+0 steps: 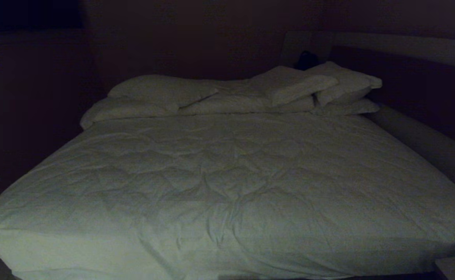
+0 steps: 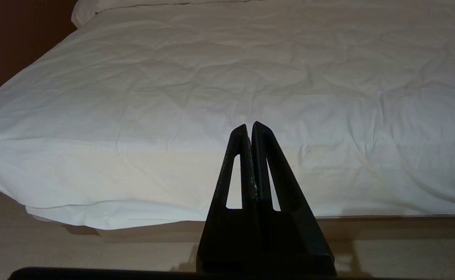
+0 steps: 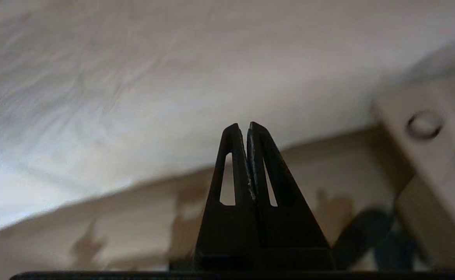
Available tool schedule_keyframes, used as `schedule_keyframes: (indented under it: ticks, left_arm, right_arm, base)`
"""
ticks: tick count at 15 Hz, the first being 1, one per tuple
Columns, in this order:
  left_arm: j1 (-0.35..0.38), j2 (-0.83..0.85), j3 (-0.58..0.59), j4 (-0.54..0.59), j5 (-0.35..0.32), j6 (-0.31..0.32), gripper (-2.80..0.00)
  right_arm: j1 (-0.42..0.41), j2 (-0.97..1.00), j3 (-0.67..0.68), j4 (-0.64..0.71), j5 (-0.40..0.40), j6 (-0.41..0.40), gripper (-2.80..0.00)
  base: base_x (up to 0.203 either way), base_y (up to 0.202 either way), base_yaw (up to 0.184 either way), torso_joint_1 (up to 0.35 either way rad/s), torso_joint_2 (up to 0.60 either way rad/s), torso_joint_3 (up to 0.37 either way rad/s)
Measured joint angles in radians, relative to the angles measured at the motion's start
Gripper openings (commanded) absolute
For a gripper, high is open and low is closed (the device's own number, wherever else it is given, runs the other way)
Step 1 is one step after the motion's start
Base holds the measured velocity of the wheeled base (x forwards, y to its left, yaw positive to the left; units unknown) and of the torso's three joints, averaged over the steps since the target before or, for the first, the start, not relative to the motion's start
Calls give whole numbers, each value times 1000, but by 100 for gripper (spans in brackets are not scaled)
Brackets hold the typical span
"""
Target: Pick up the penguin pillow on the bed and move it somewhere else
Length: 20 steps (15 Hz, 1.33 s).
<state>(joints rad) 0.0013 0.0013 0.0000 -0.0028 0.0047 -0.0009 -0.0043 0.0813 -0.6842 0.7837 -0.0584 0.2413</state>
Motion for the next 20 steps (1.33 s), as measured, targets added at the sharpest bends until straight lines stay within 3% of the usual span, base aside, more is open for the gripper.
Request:
schedule_keyframes:
  ticks: [7,13,20]
  left_arm:
    - [0,0,0,0,0,0,-280]
    - [0,0,0,0,-1,-1,-280]
    - [0,0,0,0,1,0,-280]
  right_arm:
    - [0,-76,155,-272,-65,-153,-280]
    - [0,-78,413,-462,-65,-234,-280]
    - [0,-78,554,-641,-56,-266,-280]
  base:
    - [0,0,0,0,0,0]
    - [0,0,0,0,0,0]
    - [0,0,0,0,0,0]
